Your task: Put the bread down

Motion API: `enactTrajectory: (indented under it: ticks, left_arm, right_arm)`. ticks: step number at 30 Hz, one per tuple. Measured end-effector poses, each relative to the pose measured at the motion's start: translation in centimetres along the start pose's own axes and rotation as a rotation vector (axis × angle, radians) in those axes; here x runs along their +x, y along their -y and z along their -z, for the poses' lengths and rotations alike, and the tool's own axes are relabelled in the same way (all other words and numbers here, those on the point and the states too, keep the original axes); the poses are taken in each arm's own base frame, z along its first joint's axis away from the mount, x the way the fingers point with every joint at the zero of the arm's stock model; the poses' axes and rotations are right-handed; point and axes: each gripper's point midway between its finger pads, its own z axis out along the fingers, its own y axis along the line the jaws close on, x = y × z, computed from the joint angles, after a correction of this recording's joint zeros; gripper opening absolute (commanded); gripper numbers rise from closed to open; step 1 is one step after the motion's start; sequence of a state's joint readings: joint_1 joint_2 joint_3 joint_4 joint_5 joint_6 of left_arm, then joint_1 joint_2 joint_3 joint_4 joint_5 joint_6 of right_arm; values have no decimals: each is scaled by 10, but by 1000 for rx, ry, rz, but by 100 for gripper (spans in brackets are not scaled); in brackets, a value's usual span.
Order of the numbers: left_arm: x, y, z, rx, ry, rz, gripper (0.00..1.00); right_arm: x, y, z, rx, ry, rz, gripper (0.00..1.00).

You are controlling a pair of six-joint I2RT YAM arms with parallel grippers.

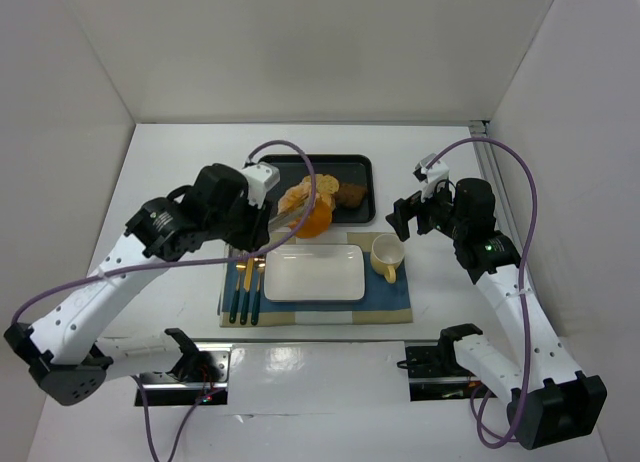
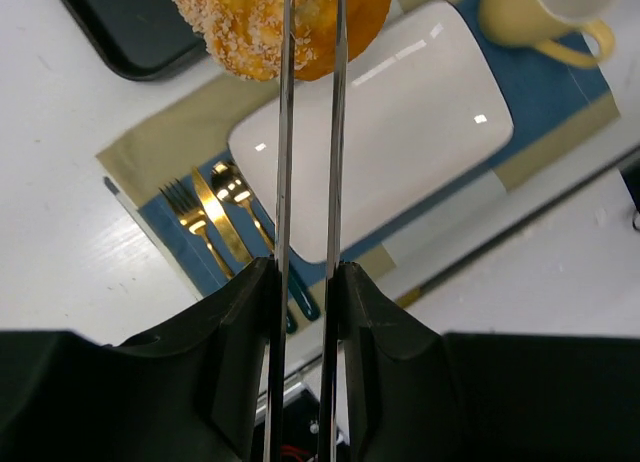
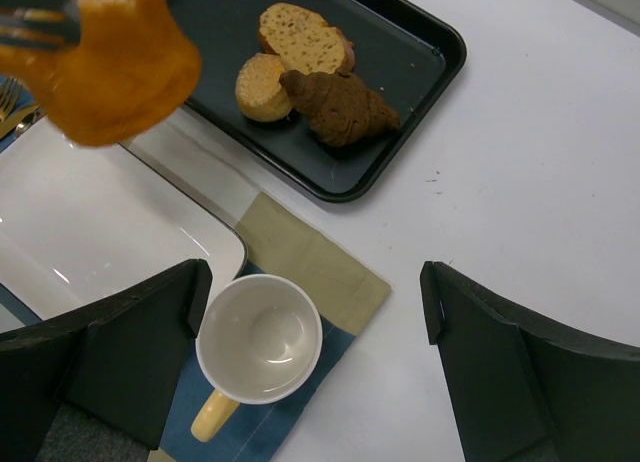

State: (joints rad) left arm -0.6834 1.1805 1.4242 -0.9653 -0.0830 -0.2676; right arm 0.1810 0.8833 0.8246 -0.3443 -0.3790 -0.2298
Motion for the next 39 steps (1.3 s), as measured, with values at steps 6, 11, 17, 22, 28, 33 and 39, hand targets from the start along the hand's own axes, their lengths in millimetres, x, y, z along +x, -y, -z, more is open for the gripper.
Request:
enactTrajectory:
  ticks: [6,11,17,22,28,33,39]
  left_arm:
    - [37,20,10,111,-75,-37,0]
    - [65,31,7,164,-161,-71,0]
    - [78,39,8,197,-191,-119,0]
    - [86,47,4,221,-230,-136,0]
    - [90,50,-3,227,-265,-140,36]
    - [91,50,-4,229,-269,-144,62]
    - [91,50,-3,226,-269,-142,66]
  right_arm:
    - [1,0,-1,0,-6,-2,99]
    - [3,1,-3,-1,-14,-5,99]
    - [6,2,-5,1,-25,-10,99]
    - [7,3,-5,4,-27,-10,99]
    - [7,4,-5,10,-28,-10,99]
    - [7,4,-5,12,-28,-10,99]
    - [7,4,-5,15,-29,-10,99]
